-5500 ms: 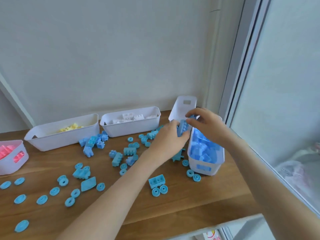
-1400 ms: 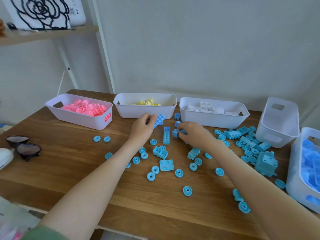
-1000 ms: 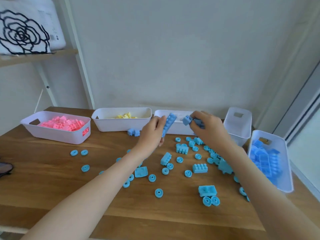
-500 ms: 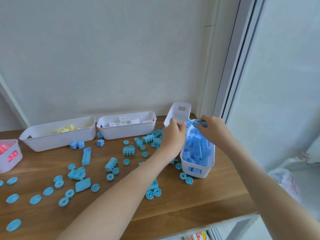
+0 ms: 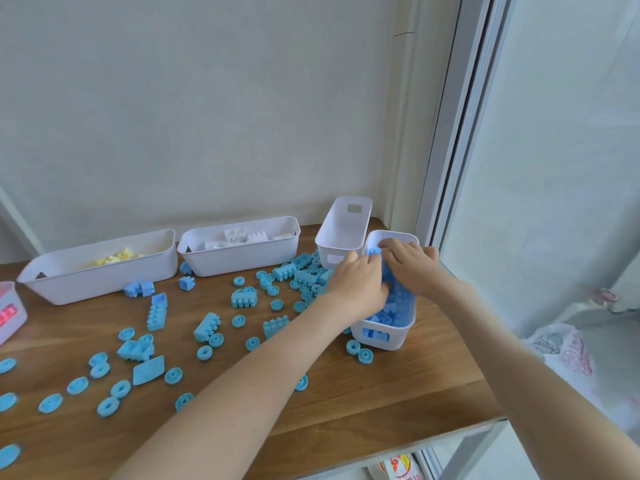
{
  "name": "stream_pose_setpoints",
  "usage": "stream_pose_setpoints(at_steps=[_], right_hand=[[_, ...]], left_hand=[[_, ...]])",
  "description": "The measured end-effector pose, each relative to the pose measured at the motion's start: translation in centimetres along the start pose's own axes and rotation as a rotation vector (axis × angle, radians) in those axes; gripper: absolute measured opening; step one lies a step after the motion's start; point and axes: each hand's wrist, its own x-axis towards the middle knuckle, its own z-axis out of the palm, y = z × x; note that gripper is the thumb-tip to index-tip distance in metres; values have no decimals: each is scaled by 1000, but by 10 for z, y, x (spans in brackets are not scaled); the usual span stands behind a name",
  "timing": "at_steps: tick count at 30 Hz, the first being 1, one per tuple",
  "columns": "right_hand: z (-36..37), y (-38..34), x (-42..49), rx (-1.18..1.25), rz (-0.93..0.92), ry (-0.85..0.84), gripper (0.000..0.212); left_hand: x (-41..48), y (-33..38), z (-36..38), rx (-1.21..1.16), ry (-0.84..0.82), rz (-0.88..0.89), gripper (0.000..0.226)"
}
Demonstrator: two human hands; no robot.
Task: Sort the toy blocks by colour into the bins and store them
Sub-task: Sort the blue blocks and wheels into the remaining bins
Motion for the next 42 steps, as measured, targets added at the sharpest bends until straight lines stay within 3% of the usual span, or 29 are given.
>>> stream_pose_setpoints(at_steps=[5,8,11,13,16,21,31,34,42], right_hand=[[-1,2,-2,-135,-83,-40,34],[2,4,3,-19,111,-95,39],[0,4,5,-35,166,-157,39],[-1,3,4,-58,139,-110,36],[-5,-4,-1,51,115,36,35],[-16,-41,-7,89,-57,81,34],[3,-166,-4,286,-502,-60,34],[21,-210,5,372,-558,-196,30],[73,-294,49,245,-535,-375,49]], left_hand=[[0,-4,2,54,-95,26,42],[-1,-5,1,59,-131,50,48],[-2,-4,1,6,-155,11,57],[-5,-4,2,-100,-118,-50,58],[-13,-10,-3,-121,87,-92,46],[-31,-30,-15,-180,235,-75,30],[-104,-147,-42,-123,88,-327,30],[-129,-187,-50,-113,113,-358,41],[-157,-280,-56,-6,116,-638,67]])
